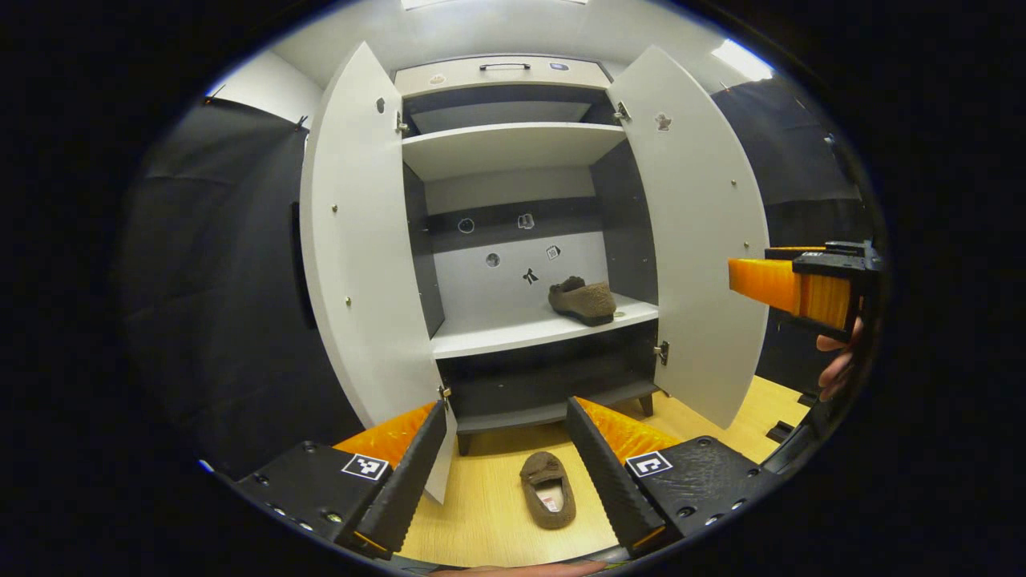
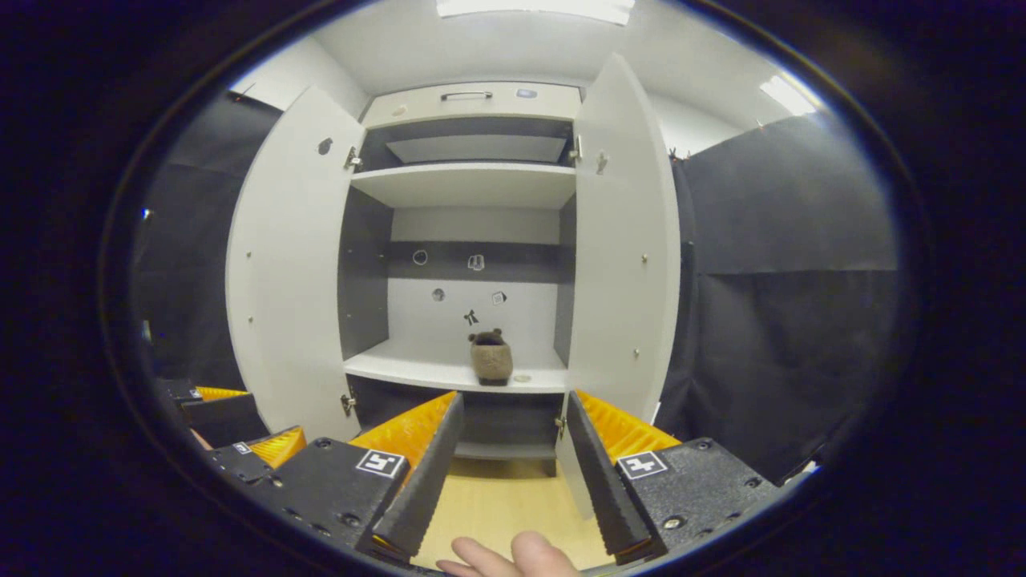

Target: Grab one shoe with the right hand and put it into the shoe cabinet, grab the other shoe with the left hand and put it into the shoe cabinet; then close the right door with the right hand and the left door with the left hand.

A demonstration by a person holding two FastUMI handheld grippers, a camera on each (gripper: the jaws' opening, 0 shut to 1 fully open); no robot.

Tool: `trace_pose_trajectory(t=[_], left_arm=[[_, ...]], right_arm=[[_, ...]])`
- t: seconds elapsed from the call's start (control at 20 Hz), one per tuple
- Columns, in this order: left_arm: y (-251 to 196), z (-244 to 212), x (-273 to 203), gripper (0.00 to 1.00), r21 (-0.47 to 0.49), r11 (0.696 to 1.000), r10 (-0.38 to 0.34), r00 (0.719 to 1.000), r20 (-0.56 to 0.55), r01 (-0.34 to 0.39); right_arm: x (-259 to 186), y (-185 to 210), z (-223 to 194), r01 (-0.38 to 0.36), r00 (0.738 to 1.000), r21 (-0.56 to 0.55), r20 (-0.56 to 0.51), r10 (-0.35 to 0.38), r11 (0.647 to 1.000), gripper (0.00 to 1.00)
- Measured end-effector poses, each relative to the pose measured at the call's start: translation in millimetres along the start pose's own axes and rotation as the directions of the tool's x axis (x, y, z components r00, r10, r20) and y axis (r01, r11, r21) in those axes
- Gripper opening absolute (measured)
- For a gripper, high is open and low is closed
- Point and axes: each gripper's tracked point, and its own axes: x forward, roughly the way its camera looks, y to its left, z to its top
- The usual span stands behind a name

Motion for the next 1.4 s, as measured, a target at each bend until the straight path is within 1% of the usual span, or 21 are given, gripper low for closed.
trace_pose_trajectory(t=[0.1,0.15,0.2,0.3,0.35,0.45,0.5,0.6,0.65,0.7,0.75,0.8,0.85,0.9,0.95,1.0,1.1,1.15,1.2,1.25,1.4], left_arm=[[-10,-6,9,0.92,-0.004,1.0,-0.015,1.0,-0.01,0.015],[-17,-23,17,0.92,-0.003,1.0,-0.028,0.999,-0.047,0.028],[-23,-47,25,0.92,0.0,0.999,-0.035,0.994,-0.105,0.035],[-31,-108,43,0.92,-0.007,1.0,-0.031,0.973,-0.228,0.03],[-32,-138,55,0.92,-0.011,1.0,-0.024,0.958,-0.286,0.022],[-29,-201,80,0.92,-0.006,1.0,0.001,0.914,-0.406,-0.003],[-28,-234,96,0.92,-0.024,1.0,0.004,0.889,-0.458,-0.016],[-27,-280,119,0.92,-0.072,0.996,0.003,0.841,-0.541,-0.049],[-27,-297,129,0.92,-0.089,0.994,0.001,0.822,-0.569,-0.063],[-25,-312,140,0.92,-0.104,0.991,0.007,0.808,-0.59,-0.085],[-23,-322,150,0.92,-0.12,0.987,0.012,0.8,-0.6,-0.106],[-24,-332,159,0.91,-0.143,0.983,0.005,0.79,-0.613,-0.117],[-27,-341,165,0.88,-0.172,0.979,-0.021,0.779,-0.626,-0.112],[-37,-350,169,0.84,-0.215,0.973,-0.077,0.77,-0.634,-0.079],[-46,-343,173,0.79,-0.245,0.969,-0.119,0.784,-0.61,-0.043],[-48,-349,179,0.59,-0.233,0.971,-0.115,0.773,-0.624,-0.044],[-45,-346,180,0.2,-0.171,0.984,-0.073,0.766,-0.639,-0.049],[-45,-345,180,0.0,-0.163,0.985,-0.067,0.756,-0.651,-0.054],[-46,-341,177,0.02,-0.161,0.985,-0.064,0.752,-0.656,-0.057],[-43,-340,177,0.02,-0.153,0.986,-0.054,0.755,-0.653,-0.062],[-42,-313,176,0.01,-0.158,0.986,-0.061,0.787,-0.614,-0.047]], right_arm=[[7,-1,4,-0.015,1.0,0.018,-0.013,0.016,1.0,0.83],[11,-3,2,-0.024,0.999,0.009,-0.028,0.025,1.0,0.83],[14,-9,1,-0.029,0.999,-0.009,-0.036,0.029,1.0,0.83],[17,-11,-7,-0.025,0.999,-0.068,-0.043,0.023,0.997,0.83],[15,-12,-10,-0.028,0.998,-0.095,-0.05,0.023,0.995,0.83],[10,-10,-27,-0.061,0.993,-0.14,-0.106,0.046,0.988,0.83],[10,-22,-31,-0.089,0.987,-0.153,-0.149,0.066,0.984,0.83],[4,-26,-44,-0.115,0.975,-0.189,-0.208,0.074,0.975,0.86],[4,-30,-49,-0.111,0.971,-0.217,-0.23,0.059,0.97,0.89],[4,-34,-55,-0.108,0.965,-0.247,-0.258,0.043,0.963,0.86],[2,-35,-56,-0.11,0.961,-0.261,-0.276,0.035,0.959,0.86],[1,-33,-55,-0.114,0.959,-0.262,-0.281,0.037,0.958,0.86],[1,-31,-53,-0.117,0.959,-0.263,-0.279,0.041,0.958,0.86],[1,-28,-52,-0.123,0.96,-0.266,-0.275,0.047,0.956,0.86],[1,-23,-52,-0.132,0.96,-0.264,-0.275,0.057,0.955,0.86],[0,-18,-56,-0.148,0.957,-0.255,-0.282,0.072,0.956,0.86],[-3,-3,-69,-0.205,0.935,-0.225,-0.334,0.123,0.952,0.86],[-4,0,-73,-0.219,0.927,-0.222,-0.35,0.132,0.95,0.86],[-4,-1,-72,-0.217,0.927,-0.224,-0.352,0.129,0.95,0.86],[-4,-1,-68,-0.213,0.93,-0.22,-0.345,0.129,0.952,0.86],[-4,-8,-65,-0.187,0.939,-0.223,-0.327,0.107,0.957,0.86]])
